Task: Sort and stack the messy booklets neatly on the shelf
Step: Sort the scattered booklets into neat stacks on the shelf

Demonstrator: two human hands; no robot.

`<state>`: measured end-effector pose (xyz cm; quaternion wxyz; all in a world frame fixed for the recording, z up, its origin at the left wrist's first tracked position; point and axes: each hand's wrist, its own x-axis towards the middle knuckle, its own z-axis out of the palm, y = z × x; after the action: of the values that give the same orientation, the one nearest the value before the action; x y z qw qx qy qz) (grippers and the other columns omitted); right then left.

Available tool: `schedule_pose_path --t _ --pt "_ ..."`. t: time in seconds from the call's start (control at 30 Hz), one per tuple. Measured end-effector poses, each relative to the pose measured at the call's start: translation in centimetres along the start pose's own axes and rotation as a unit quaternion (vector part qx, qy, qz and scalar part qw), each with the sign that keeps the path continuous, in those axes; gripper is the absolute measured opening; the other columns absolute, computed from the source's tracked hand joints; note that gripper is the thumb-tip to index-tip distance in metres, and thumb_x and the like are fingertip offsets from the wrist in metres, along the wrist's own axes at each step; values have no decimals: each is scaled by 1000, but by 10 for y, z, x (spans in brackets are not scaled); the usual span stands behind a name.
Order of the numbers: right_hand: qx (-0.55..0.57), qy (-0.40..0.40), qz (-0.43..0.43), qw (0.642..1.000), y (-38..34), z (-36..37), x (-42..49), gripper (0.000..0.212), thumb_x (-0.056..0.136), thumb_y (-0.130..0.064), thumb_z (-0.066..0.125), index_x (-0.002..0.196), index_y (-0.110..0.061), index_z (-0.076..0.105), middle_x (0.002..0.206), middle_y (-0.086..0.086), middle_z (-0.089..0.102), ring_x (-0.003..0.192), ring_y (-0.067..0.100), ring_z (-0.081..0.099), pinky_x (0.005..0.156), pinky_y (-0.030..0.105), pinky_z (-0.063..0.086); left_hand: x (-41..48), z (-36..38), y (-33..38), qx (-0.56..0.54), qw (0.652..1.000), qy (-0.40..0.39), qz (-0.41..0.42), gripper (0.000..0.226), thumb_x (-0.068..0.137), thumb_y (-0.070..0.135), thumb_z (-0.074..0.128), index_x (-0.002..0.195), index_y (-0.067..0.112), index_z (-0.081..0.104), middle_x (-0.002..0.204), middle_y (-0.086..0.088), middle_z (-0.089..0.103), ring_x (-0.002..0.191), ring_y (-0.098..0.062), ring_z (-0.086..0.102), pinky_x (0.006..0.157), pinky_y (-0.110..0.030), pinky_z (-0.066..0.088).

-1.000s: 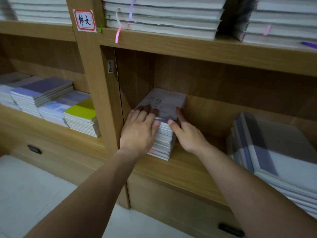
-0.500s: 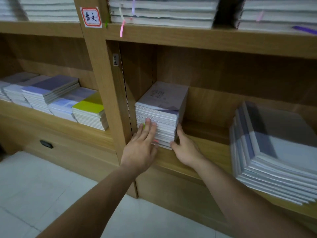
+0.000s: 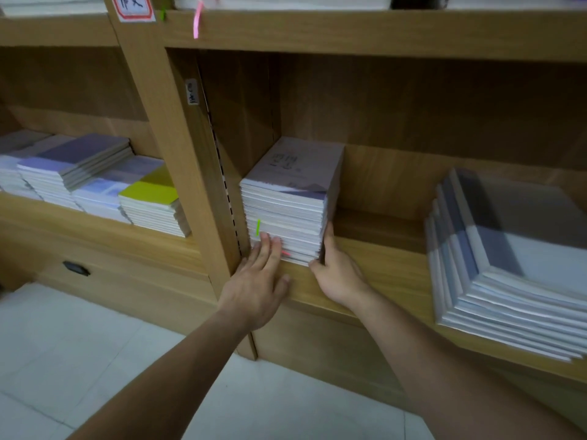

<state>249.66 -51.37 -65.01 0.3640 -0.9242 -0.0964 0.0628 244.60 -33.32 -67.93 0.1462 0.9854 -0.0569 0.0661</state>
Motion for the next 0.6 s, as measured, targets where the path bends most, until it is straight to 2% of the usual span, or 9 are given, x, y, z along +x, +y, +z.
schedule_pose_path --t 0.07,0.2,0.3,0.4,0.6 --pt "-4 7 1 1000 3 0 4 86 97 -33 51 157 -39 -9 135 5 60 113 30 61 93 39 50 4 4 4 -20 1000 5 -5 76 103 51 29 155 24 -18 160 1 -26 152 -14 -10 125 -35 6" --pt "13 -10 4 1000 8 -7 7 88 95 -39 57 158 -40 -5 141 4 56 123 30 55 99 37 46 4 12 1 -18 1000 -1 -20 81 101 55 31 153 29 -25 162 1 -27 153 -19 -1 124 -39 15" --pt "-61 -20 -15 998 13 -3 -4 86 94 -40 54 159 -35 -2 143 8 54 126 31 53 103 37 44 -2 14 -5 9 1000 -13 -2 80 99 59 25 153 25 -24 161 0 -28 153 -16 -3 124 -40 14" --pt "-149 -2 -46 988 21 3 -10 79 95 -38 51 160 -24 8 155 6 42 138 27 41 116 33 30 -3 12 -5 7 999 -32 -11 77 100 60 22 156 24 -17 163 1 -21 153 -12 -6 125 -37 9" --pt "-161 -3 -40 986 22 2 -1 75 97 -38 49 160 -24 10 163 1 27 145 26 33 119 32 22 6 10 7 51 995 -70 -49 78 99 63 19 156 23 -15 164 -3 -20 153 -14 -4 124 -36 5"
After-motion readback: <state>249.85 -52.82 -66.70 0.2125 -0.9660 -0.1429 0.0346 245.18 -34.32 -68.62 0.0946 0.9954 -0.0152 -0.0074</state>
